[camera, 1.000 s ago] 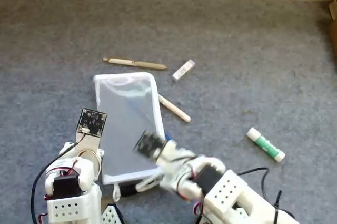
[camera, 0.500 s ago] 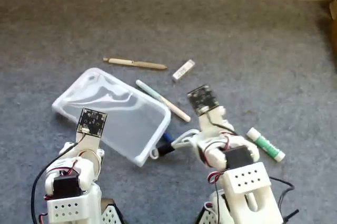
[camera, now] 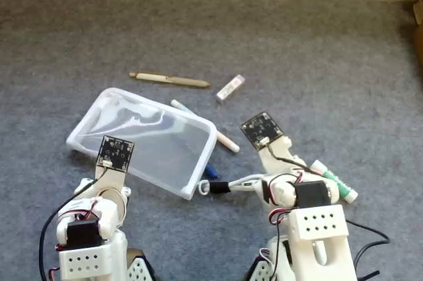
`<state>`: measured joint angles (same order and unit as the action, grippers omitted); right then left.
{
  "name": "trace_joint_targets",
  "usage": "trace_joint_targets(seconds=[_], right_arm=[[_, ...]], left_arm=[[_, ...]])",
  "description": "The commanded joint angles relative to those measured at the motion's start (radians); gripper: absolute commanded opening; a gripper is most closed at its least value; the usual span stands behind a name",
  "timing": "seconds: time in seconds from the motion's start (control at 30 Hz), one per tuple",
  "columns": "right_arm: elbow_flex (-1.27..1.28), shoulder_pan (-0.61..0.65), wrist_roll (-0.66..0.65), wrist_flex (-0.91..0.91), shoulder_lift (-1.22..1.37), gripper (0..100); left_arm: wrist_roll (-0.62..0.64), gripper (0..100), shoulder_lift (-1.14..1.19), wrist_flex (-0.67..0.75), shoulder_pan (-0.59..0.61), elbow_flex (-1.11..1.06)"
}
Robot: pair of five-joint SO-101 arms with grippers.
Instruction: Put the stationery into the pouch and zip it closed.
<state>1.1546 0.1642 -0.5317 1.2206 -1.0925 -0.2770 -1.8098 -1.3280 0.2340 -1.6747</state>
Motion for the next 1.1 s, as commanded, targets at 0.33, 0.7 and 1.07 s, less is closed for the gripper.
trace_joint_targets(seconds=[0.33,0.7,1.07], right_arm=[[-0.352,0.139,-0.049,0.217,0.005,23.5],[-0.519,0.142,-0.005,0.378,0.007,23.9],[-0.375,0.265,-0.003,0.484,0.005,31.6]], left_arm=[[-0.005,10,-0.008,-0.008,0.012,-0.022],[-0.005,10,-0.008,-0.008,0.012,-0.022],[-0.005,10,-0.008,-0.008,0.012,-0.022]])
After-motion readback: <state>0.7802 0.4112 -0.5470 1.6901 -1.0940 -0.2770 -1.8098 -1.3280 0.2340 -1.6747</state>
